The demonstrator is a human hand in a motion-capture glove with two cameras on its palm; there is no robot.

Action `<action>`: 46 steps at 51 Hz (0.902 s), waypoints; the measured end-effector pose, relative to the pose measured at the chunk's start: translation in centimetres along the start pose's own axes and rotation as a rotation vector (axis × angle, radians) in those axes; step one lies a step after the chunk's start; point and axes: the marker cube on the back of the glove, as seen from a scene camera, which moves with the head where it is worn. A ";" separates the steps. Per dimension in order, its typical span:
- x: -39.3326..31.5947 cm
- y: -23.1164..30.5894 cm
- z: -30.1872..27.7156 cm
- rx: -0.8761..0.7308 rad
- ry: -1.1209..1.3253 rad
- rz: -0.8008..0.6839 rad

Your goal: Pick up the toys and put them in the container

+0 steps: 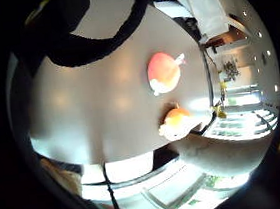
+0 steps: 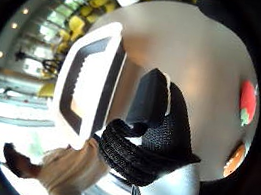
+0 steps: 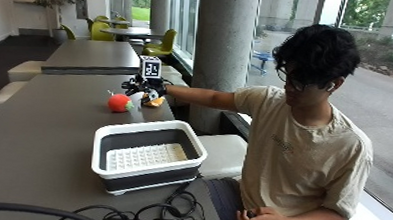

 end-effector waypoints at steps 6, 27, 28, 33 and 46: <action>-0.3 0.1 -0.1 0.007 -0.036 0.006; 1.2 1.1 -0.4 0.025 0.003 0.019; 1.3 1.2 -0.3 0.024 -0.008 0.032; 2.3 2.0 0.5 0.027 -0.073 0.113; 10.9 5.6 3.5 -0.060 -0.011 0.334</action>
